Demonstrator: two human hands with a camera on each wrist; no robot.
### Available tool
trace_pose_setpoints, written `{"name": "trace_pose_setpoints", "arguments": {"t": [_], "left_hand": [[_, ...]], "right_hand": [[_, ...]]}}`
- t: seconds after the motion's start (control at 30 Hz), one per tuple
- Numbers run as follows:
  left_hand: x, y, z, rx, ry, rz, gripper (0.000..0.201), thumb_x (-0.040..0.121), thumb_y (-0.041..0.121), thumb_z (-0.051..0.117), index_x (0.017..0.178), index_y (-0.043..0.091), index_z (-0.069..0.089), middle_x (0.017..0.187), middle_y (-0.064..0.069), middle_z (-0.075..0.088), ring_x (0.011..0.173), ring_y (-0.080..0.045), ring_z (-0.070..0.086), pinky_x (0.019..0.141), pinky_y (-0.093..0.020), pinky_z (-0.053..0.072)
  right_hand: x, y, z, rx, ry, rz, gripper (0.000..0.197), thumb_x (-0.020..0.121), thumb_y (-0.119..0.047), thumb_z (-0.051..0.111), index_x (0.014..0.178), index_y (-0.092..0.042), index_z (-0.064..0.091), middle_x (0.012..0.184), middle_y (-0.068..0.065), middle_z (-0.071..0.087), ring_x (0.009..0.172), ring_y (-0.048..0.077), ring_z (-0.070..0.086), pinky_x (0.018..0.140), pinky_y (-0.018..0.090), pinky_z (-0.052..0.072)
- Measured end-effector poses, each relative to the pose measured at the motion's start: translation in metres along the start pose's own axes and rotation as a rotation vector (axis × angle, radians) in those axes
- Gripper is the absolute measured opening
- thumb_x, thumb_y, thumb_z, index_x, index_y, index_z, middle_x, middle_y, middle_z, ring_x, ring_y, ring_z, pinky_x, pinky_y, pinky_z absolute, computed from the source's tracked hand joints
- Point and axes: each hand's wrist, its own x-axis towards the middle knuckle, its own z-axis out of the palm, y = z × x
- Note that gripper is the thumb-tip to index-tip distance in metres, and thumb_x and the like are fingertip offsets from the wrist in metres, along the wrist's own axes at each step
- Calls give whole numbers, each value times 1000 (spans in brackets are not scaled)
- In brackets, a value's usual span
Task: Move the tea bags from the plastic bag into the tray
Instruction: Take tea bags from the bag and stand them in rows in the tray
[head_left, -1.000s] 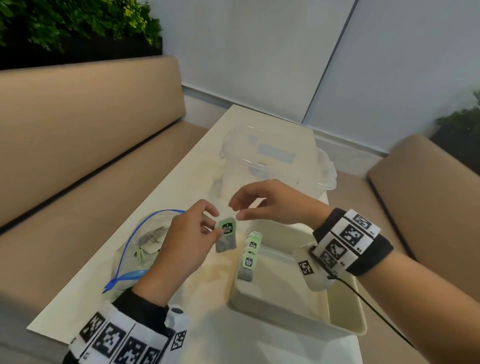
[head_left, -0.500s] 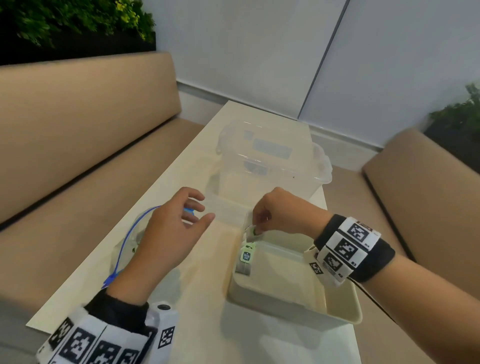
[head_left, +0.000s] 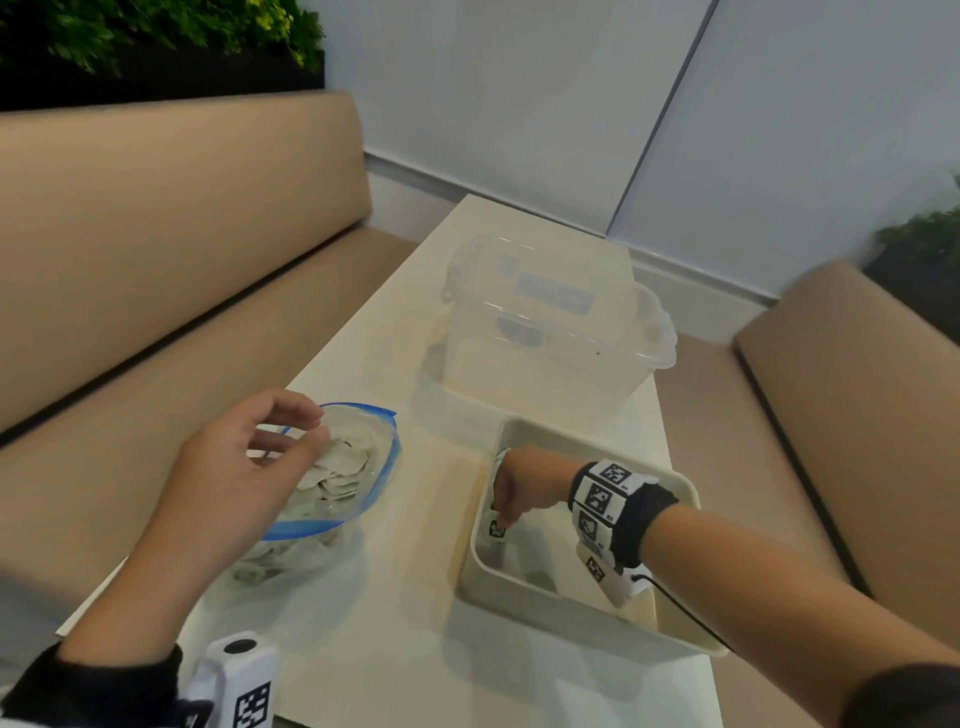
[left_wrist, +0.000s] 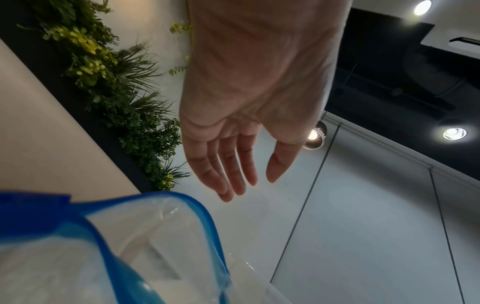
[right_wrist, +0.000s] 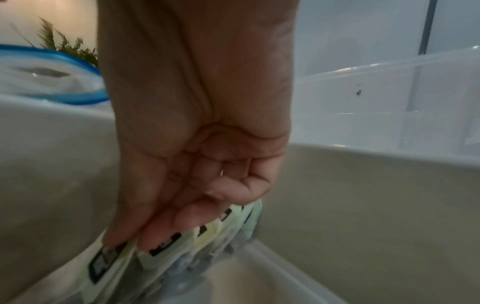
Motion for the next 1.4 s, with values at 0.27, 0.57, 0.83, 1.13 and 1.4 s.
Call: {"name": "trace_pose_setpoints", "arguments": {"t": [0.27,0.57,0.83,1.13,1.4], "left_hand": [[-2,0,-7,14,27,-63,4,86,22,65,87,25,66,92,23,64,83,-8,61,66,-18,40],[-3,9,-10,25,57,-54,11,86,21,66,84,32,64,85,15,64,75,-3,58,64,-22,41],[-16,-18,-12,399,-78,-32,26,84,25,67,92,50,70,135,8,48,120,-19,48,88,-33,40],[-20,-46,-8,522,-25,-153,80,73,2,55,139,45,39,138,22,46,111,-19,51,72,-29,43],[-14,-47,-24,468,-86,-118,85,71,-8,48,141,39,39,139,20,47,120,-16,49,81,-28,44]], "right_hand": [[11,-4,3,-182,26,22,33,81,-30,70,106,-7,71,107,9,69,101,27,62,87,34,51],[7,-3,-1,-201,97,70,31,78,-38,71,82,-7,70,82,4,69,77,21,62,74,31,52],[-64,-68,-83,-139,341,-176,25,89,-31,61,84,-9,71,72,-2,68,59,6,60,69,18,48],[15,-194,-39,-313,83,-543,39,91,-18,55,129,-8,53,126,10,58,116,25,52,101,31,39],[41,-206,-43,-77,-44,-432,48,87,-18,61,133,-11,48,129,7,56,119,23,51,97,27,39]]}}
